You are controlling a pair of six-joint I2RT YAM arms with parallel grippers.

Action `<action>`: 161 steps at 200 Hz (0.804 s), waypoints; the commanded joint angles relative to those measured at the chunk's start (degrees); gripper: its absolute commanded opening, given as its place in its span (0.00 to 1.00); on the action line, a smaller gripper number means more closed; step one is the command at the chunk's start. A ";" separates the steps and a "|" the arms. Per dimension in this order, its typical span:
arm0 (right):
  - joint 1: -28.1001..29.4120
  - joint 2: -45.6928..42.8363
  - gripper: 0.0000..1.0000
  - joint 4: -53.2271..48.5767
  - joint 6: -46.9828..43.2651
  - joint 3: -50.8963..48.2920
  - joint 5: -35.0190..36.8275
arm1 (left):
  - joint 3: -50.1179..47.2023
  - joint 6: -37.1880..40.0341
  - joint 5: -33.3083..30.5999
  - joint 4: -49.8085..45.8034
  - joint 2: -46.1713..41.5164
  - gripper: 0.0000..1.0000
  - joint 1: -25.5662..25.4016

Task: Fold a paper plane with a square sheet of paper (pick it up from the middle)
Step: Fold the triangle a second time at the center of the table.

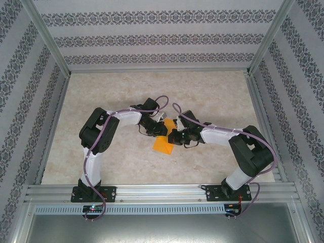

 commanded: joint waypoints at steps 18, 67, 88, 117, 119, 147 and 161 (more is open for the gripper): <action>1.07 3.75 0.03 2.90 1.44 -1.52 -2.57 | -0.75 1.97 -3.41 -5.31 2.59 0.19 1.09; 1.63 2.54 0.04 -1.38 -0.83 -2.85 -2.16 | -0.61 2.26 -3.42 -5.51 2.92 0.19 1.53; 2.26 1.49 0.03 -4.17 -1.98 -3.24 -1.11 | -0.43 2.40 -3.33 -5.65 3.21 0.19 1.63; 3.44 0.16 0.03 -5.47 -2.05 -4.31 -1.17 | -0.08 2.78 -3.40 -6.04 3.55 0.19 1.74; 3.49 0.03 0.03 -5.49 -2.00 -4.38 -1.17 | -0.08 2.75 -3.37 -6.09 3.51 0.19 1.79; 4.72 -1.19 0.03 -6.01 -1.59 -5.83 -0.83 | 0.36 3.10 -3.50 -6.62 3.73 0.19 1.89; 5.25 -1.40 0.03 -6.07 -1.46 -6.57 -0.55 | 0.45 3.15 -3.50 -6.80 3.76 0.19 1.89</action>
